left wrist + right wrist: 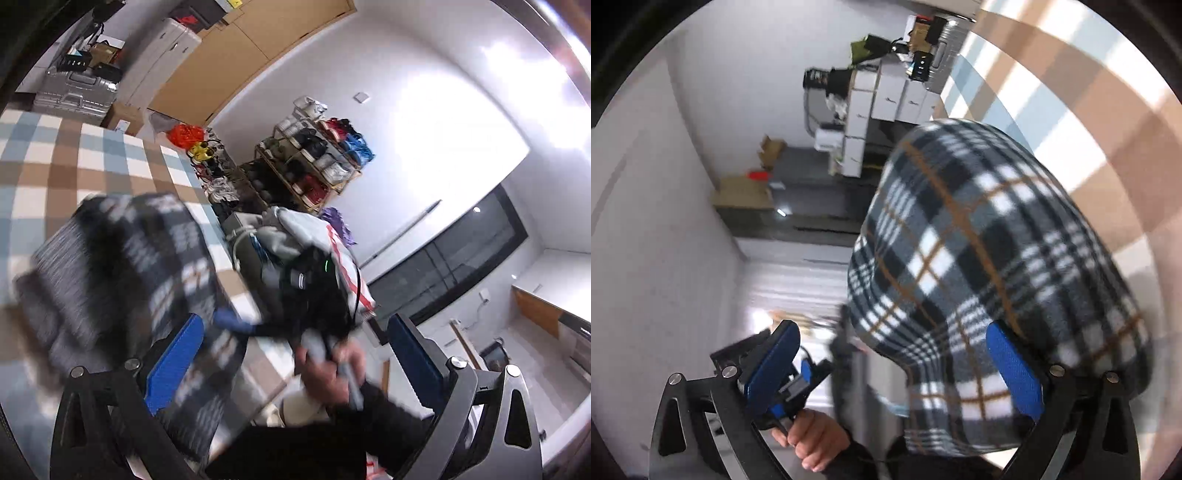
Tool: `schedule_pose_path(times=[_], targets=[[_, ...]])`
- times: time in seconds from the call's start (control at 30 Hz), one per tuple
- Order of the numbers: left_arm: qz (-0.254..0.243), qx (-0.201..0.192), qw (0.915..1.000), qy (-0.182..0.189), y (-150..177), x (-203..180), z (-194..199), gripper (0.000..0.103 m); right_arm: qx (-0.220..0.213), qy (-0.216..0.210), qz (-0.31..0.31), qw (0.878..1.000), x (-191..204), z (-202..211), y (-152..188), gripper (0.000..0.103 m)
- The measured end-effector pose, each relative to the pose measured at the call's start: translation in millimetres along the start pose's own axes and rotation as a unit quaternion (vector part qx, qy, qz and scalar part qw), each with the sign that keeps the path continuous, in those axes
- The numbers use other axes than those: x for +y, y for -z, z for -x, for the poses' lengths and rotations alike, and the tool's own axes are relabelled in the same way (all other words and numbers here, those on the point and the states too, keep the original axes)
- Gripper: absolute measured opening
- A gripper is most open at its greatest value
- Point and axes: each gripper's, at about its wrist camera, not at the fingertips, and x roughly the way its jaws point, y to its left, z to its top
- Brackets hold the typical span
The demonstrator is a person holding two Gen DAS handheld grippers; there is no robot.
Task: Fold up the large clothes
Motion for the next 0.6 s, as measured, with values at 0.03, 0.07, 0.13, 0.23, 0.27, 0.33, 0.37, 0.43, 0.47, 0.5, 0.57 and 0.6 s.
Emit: schedule_pose_path(times=[0.03,0.07,0.13,0.23,0.27,0.33,0.37,0.43,0.47,0.5,0.57,0.6], targets=[[0.010,0.006,0.9996,-0.027,-7.5,8.8,-14.5,0.097,-0.002,-0.015,-0.006,1.000,-8.0,2.1,0.3,0.103],[0.024,0.013,0.9983,-0.051,-11.3,22.7,-26.6,0.097,-0.009,-0.039,-0.010,0.999,-14.5,4.6,2.8,0.103],[0.062,0.022,0.9947,-0.079,-7.7,58.4,-36.5,0.097,-0.016,-0.066,-0.027,0.997,-24.0,10.4,5.1,0.101],[0.115,0.018,0.9849,-0.128,3.0,101.4,-45.4,0.097,0.001,-0.083,-0.045,0.996,-34.8,9.9,2.7,0.096],[0.137,0.011,0.9824,-0.127,6.5,118.8,-44.1,0.097,0.007,-0.078,-0.042,0.996,-36.4,8.9,1.7,0.091],[0.162,-0.007,0.9789,-0.124,13.7,131.8,-40.4,0.084,0.020,-0.064,-0.041,0.997,-35.3,4.4,-0.8,0.086],[0.167,-0.014,0.9779,-0.125,14.5,129.3,-41.4,0.081,0.028,-0.058,-0.042,0.997,-34.5,0.5,-0.6,0.086],[0.153,-0.016,0.9796,-0.129,18.0,123.6,-37.1,0.075,0.041,-0.030,-0.019,0.999,-24.3,-3.5,-1.9,0.087],[0.139,-0.012,0.9807,-0.137,18.2,119.6,-38.1,0.074,0.043,-0.009,0.001,0.999,-14.9,-3.8,-1.6,0.087],[0.125,-0.008,0.9817,-0.143,19.2,116.3,-39.7,0.074,0.039,0.013,0.020,0.999,-3.7,-1.8,-1.2,0.089],[0.111,-0.004,0.9812,-0.157,20.0,110.7,-42.8,0.074,0.007,0.034,0.090,0.995,27.8,13.8,2.2,0.095],[0.108,-0.003,0.9809,-0.162,19.3,108.2,-41.6,0.074,-0.038,0.069,0.155,0.985,49.6,28.7,4.6,0.101]])
